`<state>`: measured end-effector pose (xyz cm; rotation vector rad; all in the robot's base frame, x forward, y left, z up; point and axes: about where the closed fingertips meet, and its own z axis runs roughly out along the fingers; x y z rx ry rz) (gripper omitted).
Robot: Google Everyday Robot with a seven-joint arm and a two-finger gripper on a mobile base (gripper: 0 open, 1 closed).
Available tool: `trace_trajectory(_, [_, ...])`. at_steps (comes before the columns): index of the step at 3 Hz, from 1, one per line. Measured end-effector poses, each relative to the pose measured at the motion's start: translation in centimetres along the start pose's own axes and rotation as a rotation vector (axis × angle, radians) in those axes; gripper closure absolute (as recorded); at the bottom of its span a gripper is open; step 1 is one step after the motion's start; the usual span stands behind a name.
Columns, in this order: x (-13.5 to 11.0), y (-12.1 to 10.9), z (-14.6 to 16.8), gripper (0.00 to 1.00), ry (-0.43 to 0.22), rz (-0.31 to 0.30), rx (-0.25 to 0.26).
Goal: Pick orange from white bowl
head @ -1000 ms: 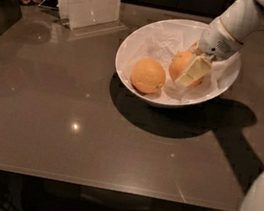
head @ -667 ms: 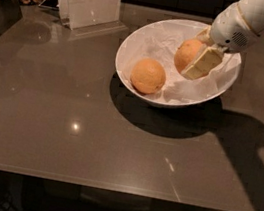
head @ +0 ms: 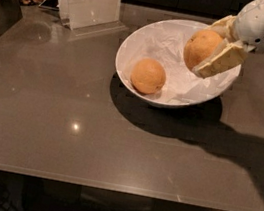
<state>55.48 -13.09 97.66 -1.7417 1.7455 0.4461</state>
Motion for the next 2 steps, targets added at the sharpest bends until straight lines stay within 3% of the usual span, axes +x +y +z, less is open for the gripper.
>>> trace_trajectory(1, [0.33,2.93,-2.17,1.00,-0.040,0.012,0.049])
trace_trajectory(2, [0.33,2.93,-2.17,1.00,-0.040,0.012,0.049])
